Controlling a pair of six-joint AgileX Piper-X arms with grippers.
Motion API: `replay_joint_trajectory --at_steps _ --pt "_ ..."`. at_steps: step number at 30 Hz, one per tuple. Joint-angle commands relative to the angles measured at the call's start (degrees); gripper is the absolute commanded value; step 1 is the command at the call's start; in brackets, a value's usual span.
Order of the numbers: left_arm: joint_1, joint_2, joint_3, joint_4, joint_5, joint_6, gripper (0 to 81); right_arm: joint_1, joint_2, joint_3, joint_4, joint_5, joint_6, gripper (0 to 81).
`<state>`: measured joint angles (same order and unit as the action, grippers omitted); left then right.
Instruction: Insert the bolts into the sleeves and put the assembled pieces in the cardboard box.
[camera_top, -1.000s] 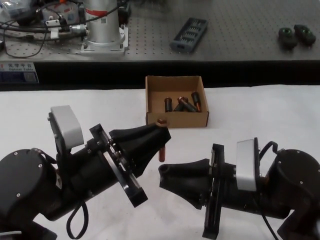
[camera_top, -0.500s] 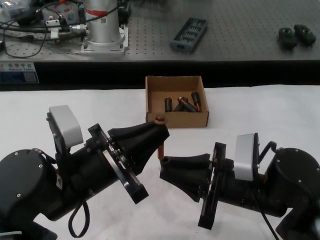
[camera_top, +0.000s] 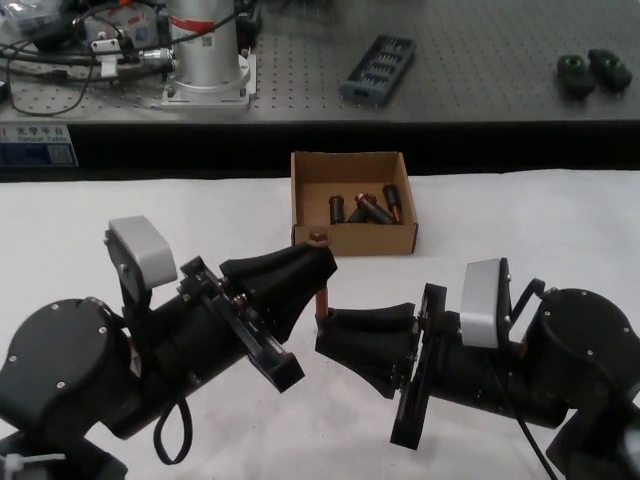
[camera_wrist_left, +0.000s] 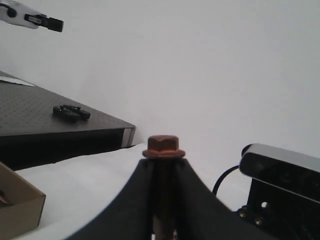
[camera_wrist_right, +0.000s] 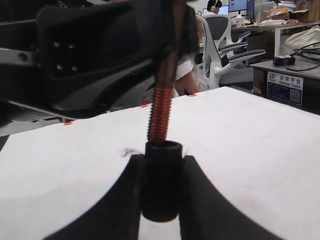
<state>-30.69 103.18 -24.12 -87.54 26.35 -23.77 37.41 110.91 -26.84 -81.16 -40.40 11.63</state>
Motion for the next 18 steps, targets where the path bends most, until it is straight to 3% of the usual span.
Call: replay_joint_trajectory --at_steps 1,18 --pt "0.3 1.6 -1.2 -1.5 -0.2 -2.0 0.6 -0.6 0.1 -0.4 -0.6 1.1 0.3 7.1" --pt "0.3 1.8 -1.4 -1.5 -0.2 -7.3 0.6 -1.4 0.1 -0.4 -0.6 1.3 0.3 7.1"
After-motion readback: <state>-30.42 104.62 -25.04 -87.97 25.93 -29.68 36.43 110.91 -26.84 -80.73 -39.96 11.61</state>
